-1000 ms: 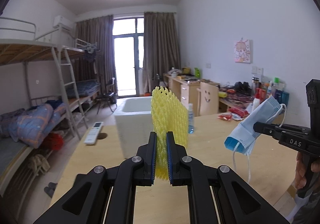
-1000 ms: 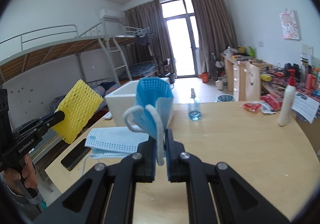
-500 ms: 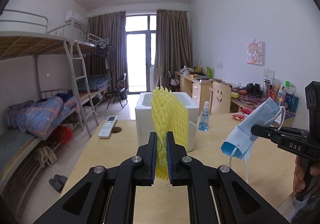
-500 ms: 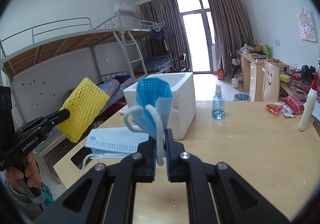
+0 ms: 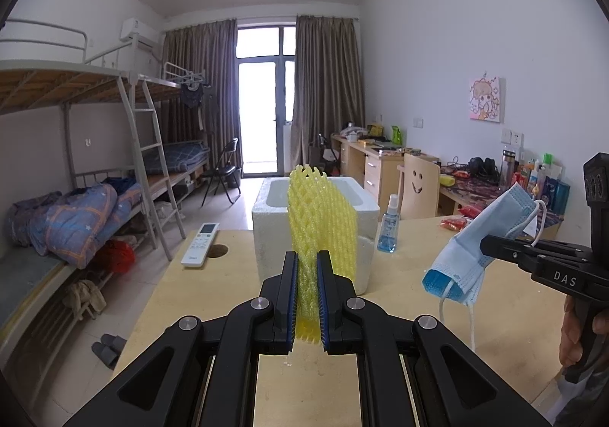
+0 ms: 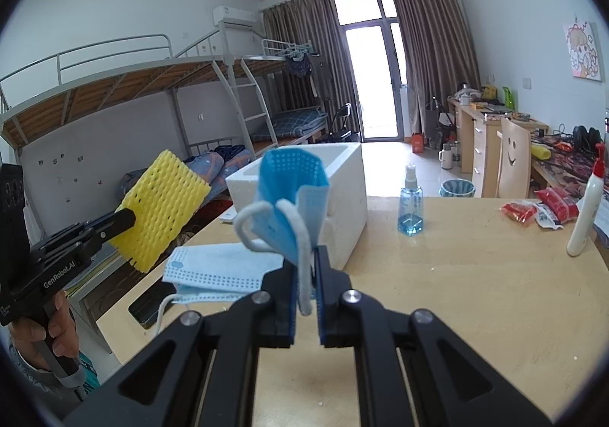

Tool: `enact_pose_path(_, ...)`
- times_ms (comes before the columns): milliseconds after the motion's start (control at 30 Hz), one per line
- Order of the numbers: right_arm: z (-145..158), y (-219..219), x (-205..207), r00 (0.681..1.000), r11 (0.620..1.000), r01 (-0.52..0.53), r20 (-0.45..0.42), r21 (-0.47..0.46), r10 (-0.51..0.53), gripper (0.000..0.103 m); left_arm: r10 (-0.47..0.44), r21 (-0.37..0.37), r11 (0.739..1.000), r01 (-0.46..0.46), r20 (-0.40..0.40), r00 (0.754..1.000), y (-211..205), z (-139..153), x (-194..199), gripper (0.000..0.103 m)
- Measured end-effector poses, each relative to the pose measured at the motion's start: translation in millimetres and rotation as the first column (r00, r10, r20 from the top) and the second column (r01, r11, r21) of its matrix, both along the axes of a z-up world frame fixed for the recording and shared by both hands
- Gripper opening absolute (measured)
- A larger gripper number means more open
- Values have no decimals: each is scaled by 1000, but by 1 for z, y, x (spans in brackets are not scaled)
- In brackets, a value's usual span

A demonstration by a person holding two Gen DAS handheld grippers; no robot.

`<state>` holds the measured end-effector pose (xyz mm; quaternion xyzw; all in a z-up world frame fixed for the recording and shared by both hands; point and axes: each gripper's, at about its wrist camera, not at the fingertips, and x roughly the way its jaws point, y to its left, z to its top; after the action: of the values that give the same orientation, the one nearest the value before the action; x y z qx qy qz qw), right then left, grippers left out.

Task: Organize soft objects
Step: 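Carry the foam net and mask over the white foam box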

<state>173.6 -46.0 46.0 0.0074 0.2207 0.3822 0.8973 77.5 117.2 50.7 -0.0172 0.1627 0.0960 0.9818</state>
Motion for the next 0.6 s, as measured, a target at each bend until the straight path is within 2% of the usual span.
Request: enact_pose_path(600, 26, 26, 27, 999, 999, -35, 11, -22, 35, 11, -29, -21, 999, 28, -28, 999, 12, 21, 37, 10)
